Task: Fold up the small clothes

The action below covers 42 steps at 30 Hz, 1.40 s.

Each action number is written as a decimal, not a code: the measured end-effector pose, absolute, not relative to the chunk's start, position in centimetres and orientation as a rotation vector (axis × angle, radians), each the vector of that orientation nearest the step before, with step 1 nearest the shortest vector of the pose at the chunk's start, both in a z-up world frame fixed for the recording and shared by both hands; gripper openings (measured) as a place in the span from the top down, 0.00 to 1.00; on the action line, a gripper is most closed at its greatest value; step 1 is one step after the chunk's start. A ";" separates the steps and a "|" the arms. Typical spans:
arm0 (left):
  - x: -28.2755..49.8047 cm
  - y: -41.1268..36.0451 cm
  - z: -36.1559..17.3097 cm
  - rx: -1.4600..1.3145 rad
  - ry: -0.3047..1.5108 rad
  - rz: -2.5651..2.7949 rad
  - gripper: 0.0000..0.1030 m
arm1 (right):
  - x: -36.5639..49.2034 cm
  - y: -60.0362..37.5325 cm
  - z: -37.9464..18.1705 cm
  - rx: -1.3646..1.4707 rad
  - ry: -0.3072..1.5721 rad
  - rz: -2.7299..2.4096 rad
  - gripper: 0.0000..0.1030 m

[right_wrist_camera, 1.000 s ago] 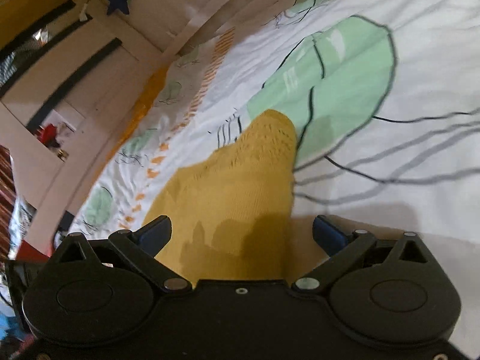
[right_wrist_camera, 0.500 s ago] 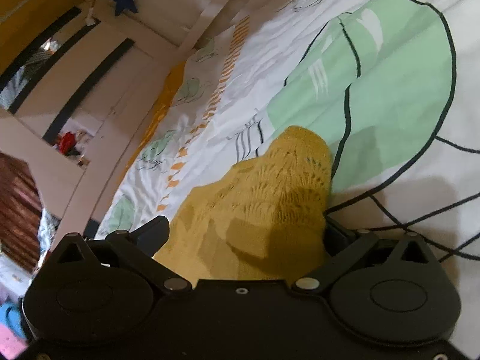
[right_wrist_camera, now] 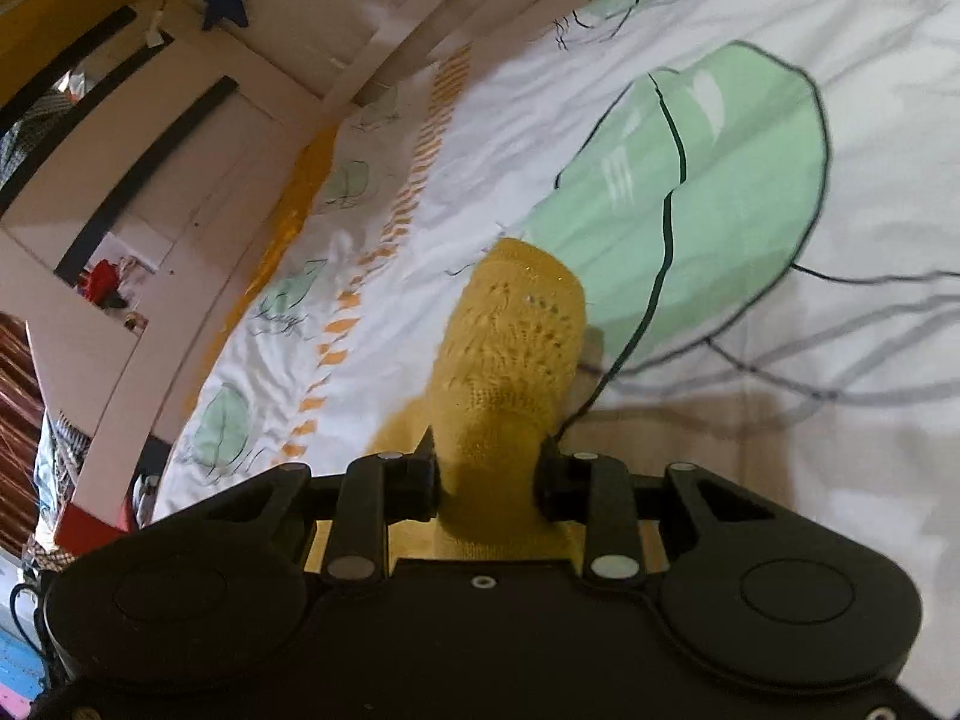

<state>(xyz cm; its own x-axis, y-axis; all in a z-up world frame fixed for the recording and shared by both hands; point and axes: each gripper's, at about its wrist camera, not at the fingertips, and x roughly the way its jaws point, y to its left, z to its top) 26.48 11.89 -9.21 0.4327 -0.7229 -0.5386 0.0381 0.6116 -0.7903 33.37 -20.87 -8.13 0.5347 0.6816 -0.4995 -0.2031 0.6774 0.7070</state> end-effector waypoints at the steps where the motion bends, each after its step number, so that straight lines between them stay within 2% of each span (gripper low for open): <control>1: 25.5 11.7 -8.6 -0.784 1.026 -0.558 0.86 | 31.9 -21.2 -7.3 0.615 0.857 0.568 0.60; 6: 19.1 10.6 -7.3 -0.781 1.071 -0.629 0.86 | 25.0 -22.7 -6.6 0.630 0.950 0.511 0.60; 10: 14.2 9.1 -8.7 -0.797 1.153 -0.662 0.86 | 20.1 -24.1 -8.0 0.658 1.028 0.465 0.59; 13: 12.4 8.2 -10.5 -0.767 1.196 -0.620 0.86 | 17.8 -25.0 -9.3 0.668 1.027 0.412 0.53; 15: 11.8 7.9 -11.6 -0.692 1.207 -0.536 0.85 | 17.0 -25.7 -10.0 0.660 0.988 0.362 0.45; 16: 11.7 8.0 -11.7 -0.648 1.203 -0.492 0.84 | 16.7 -26.0 -10.2 0.656 0.959 0.344 0.45; 22: 10.7 7.2 -11.1 -0.486 1.129 -0.392 0.79 | 16.4 -26.7 -10.7 0.506 0.830 0.274 0.42; 25: 10.0 6.1 -9.6 -0.387 1.080 -0.365 0.79 | 16.2 -25.8 -10.2 0.445 0.789 0.271 0.38; 31: 5.5 5.1 -5.4 -0.186 0.873 -0.338 0.80 | 14.5 -25.4 -8.7 0.390 0.684 0.290 0.36; 34: 5.3 4.9 -4.1 -0.140 0.793 -0.309 0.79 | 14.2 -24.5 -8.1 0.333 0.647 0.292 0.29; 42: 12.6 2.4 -4.5 -0.134 0.758 -0.228 0.78 | 14.0 -23.0 -8.0 0.230 0.638 0.299 0.29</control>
<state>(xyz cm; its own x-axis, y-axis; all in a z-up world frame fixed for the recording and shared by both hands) 12.61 2.42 -4.50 0.7031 -0.2526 -0.6647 0.1564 0.9668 -0.2019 13.99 -23.00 -7.96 0.7627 0.3430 -0.5483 -0.2026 0.9319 0.3010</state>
